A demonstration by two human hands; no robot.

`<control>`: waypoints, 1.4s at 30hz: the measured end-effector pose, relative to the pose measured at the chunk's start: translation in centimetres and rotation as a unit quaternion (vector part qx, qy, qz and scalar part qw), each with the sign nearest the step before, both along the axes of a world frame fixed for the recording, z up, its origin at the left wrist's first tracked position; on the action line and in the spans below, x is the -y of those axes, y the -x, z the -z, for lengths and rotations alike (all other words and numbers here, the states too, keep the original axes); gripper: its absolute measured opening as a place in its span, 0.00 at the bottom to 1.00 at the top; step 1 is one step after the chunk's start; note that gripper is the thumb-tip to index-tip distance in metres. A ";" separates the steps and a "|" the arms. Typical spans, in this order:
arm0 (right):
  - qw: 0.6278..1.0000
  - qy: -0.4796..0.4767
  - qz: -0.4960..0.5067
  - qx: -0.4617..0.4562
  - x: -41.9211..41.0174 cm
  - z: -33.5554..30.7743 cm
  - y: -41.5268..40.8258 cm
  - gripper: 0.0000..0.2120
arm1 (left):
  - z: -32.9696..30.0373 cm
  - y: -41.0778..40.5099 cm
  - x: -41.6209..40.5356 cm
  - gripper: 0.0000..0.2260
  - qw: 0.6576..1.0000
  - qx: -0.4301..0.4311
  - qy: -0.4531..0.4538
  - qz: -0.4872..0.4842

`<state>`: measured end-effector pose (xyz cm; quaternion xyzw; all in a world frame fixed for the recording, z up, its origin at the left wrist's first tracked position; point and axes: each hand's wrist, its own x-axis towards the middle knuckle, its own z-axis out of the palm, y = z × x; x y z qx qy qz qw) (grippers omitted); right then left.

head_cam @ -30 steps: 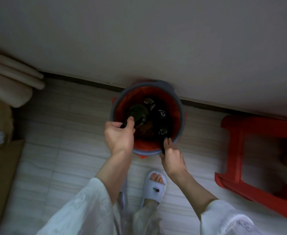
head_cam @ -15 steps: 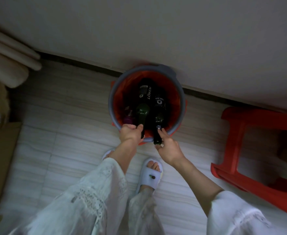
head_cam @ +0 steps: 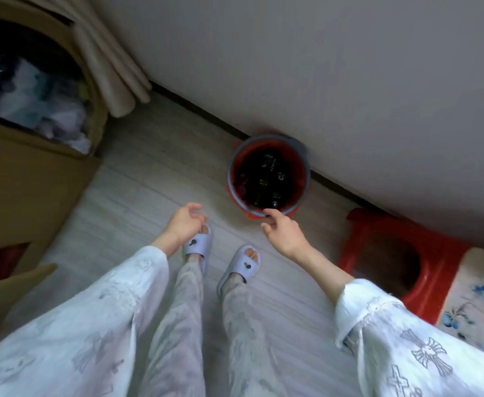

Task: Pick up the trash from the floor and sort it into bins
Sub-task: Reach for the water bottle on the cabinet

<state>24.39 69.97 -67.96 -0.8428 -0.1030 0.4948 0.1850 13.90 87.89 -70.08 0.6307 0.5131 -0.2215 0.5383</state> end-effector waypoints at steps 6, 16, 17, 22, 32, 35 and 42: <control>0.991 -0.051 -0.117 0.025 -5.7 -12.1 4.2 0.19 | -12.3 10.1 -4.3 0.14 0.992 0.055 -0.035 -0.104; 0.935 -0.168 -0.303 0.079 -21.5 -26.9 17.6 0.16 | -26.1 28.0 -12.5 0.08 0.902 0.205 -0.148 -0.349; 0.930 -0.173 -0.314 0.087 -23.1 -27.7 19.2 0.15 | -27.0 29.7 -13.6 0.08 0.893 0.215 -0.153 -0.364; 0.925 -0.209 -0.308 0.078 -31.7 -30.3 28.7 0.15 | -31.1 39.6 -20.9 0.07 0.860 0.255 -0.191 -0.399; 0.869 -0.306 -0.372 0.115 -48.5 -36.2 38.6 0.14 | -36.9 50.6 -33.0 0.07 0.810 0.281 -0.274 -0.436; 0.828 -0.342 -0.402 0.187 -53.5 -37.7 39.5 0.13 | -37.4 51.7 -35.7 0.08 0.803 0.274 -0.294 -0.441; 0.775 -0.417 -0.398 0.258 -69.1 -39.5 40.8 0.17 | -37.4 52.3 -43.4 0.08 0.782 0.264 -0.327 -0.461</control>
